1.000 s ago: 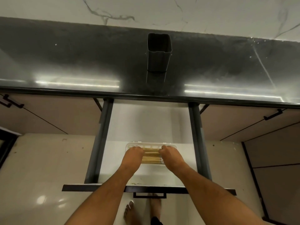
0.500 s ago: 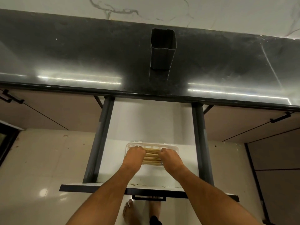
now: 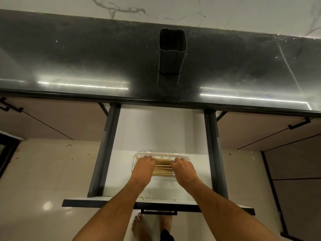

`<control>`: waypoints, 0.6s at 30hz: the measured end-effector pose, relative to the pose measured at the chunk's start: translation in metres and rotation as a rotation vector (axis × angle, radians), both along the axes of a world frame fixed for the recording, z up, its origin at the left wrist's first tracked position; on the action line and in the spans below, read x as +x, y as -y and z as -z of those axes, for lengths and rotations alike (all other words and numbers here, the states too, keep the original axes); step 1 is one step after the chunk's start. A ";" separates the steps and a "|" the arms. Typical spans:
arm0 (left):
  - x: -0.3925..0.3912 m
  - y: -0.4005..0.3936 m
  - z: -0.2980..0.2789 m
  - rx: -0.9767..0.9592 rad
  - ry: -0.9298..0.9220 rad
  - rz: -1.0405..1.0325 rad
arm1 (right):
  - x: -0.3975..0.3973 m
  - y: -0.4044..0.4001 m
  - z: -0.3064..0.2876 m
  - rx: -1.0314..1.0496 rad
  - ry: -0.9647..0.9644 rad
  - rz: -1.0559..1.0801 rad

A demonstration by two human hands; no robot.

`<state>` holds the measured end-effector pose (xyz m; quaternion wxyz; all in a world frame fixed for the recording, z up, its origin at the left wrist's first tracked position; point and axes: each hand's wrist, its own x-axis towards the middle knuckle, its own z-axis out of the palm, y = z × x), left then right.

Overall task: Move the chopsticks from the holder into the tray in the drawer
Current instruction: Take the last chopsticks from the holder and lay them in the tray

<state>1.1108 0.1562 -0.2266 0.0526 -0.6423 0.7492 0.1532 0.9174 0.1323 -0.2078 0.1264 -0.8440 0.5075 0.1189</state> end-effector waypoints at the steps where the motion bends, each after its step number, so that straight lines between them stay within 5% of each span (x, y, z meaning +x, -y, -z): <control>1: 0.000 0.000 0.001 -0.007 -0.006 -0.001 | 0.001 0.000 0.001 0.001 0.001 0.003; 13: 0.004 -0.006 -0.006 -0.073 -0.167 -0.106 | -0.002 0.000 0.009 -0.011 0.114 0.072; 18: 0.016 -0.012 -0.020 -0.405 -0.473 -0.390 | -0.014 -0.007 0.001 -0.332 0.523 0.345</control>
